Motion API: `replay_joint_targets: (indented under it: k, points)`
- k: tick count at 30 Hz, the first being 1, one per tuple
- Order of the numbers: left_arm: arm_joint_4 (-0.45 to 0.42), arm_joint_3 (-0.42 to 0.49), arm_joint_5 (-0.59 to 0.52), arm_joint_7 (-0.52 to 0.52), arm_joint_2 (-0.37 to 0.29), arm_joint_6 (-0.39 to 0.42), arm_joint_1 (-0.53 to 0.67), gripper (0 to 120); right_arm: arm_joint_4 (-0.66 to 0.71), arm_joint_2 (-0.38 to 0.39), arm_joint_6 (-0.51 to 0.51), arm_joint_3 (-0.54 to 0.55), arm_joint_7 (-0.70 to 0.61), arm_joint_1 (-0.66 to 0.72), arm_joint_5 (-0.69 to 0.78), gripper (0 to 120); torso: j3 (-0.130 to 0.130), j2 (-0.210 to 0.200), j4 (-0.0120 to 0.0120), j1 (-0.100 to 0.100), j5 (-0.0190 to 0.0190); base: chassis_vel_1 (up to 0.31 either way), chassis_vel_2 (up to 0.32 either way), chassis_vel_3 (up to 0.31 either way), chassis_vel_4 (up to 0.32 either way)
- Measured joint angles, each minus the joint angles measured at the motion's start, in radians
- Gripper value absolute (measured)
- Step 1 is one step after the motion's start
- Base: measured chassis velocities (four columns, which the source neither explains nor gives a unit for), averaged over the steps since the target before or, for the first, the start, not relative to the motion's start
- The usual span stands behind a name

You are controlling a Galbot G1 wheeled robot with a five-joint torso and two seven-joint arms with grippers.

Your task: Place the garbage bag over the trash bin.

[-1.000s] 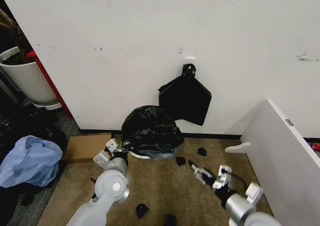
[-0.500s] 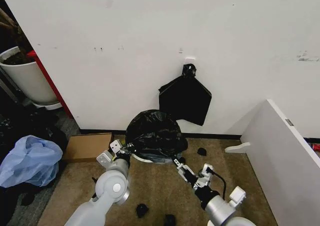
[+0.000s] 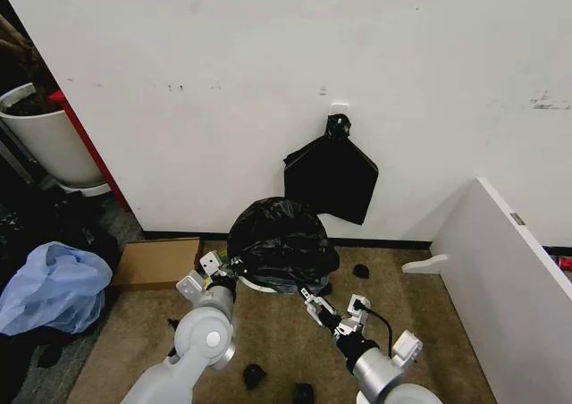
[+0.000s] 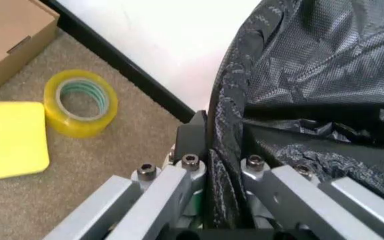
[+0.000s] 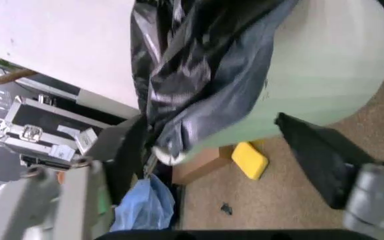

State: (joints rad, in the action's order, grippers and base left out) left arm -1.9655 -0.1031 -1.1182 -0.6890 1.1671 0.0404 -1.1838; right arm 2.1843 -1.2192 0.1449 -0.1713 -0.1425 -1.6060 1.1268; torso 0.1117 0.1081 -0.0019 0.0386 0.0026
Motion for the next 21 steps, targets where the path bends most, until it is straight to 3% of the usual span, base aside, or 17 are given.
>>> replay_joint_targets:
  k: [16,21]
  points:
    - [-0.006,-0.005,0.023,0.002,0.004,-0.011,-0.018,1,0.003,0.007,0.001,0.021,-0.004,0.033,-0.024,11,0.000,0.000,0.0000,0.000,0.0000,0.000,0.000,0.000,0.000]
    - [-0.006,0.000,0.029,0.002,0.011,-0.012,-0.015,1,0.007,0.009,0.002,0.024,-0.004,0.026,-0.026,0,0.000,0.000,0.0000,0.000,0.0000,0.000,0.000,0.000,0.000]
